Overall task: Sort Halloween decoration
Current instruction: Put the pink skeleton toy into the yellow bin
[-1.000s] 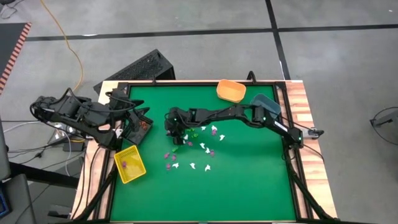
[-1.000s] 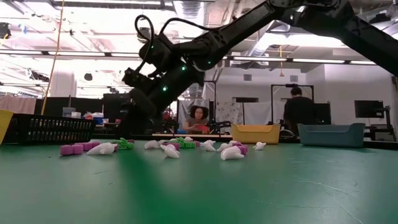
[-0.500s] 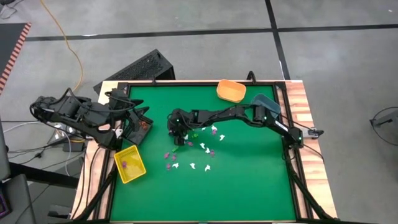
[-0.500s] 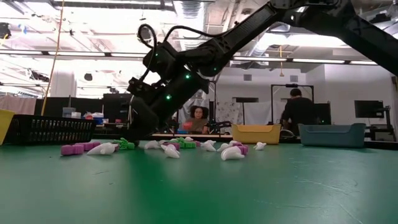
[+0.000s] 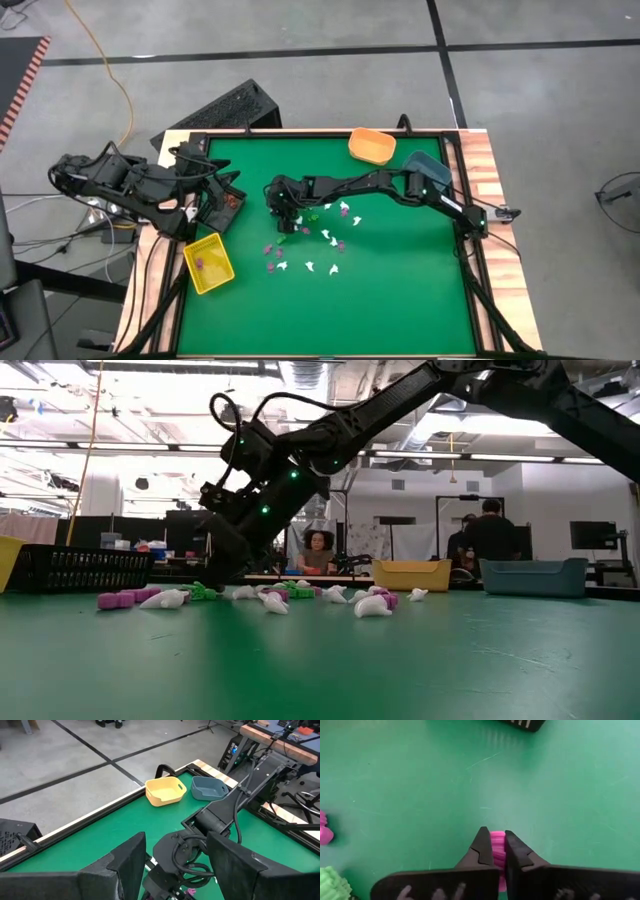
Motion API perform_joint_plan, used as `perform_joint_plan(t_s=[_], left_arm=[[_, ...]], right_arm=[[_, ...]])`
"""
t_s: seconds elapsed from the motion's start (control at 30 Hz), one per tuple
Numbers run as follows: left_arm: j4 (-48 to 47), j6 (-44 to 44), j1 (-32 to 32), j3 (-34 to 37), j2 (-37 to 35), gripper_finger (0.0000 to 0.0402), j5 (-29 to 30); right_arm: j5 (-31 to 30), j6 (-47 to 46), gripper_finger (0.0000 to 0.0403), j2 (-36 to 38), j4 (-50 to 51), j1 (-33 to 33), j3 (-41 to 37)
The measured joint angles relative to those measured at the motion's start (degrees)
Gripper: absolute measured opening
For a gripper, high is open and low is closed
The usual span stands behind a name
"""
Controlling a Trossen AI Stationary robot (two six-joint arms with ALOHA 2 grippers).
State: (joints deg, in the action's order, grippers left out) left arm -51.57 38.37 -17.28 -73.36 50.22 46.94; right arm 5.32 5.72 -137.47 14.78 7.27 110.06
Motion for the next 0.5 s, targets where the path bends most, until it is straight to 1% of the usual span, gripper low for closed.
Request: perform_joint_plan(t_s=[0.27,0.37,0.5], left_arm=[[0.0,0.2,0.0,0.0,0.0,0.0199,0.5],[0.0,0.3,0.0,0.0,0.0,0.0199,1.0],[0.0,0.4,0.0,0.0,0.0,0.0199,1.5]], right_arm=[[0.4,-0.8,0.0007,-0.1,-2.6,-3.4,5.9],[0.5,-0.8,0.0006,-0.1,-6.1,-5.2,6.9],[0.6,-0.8,0.0006,0.1,-13.4,-7.8,7.4]])
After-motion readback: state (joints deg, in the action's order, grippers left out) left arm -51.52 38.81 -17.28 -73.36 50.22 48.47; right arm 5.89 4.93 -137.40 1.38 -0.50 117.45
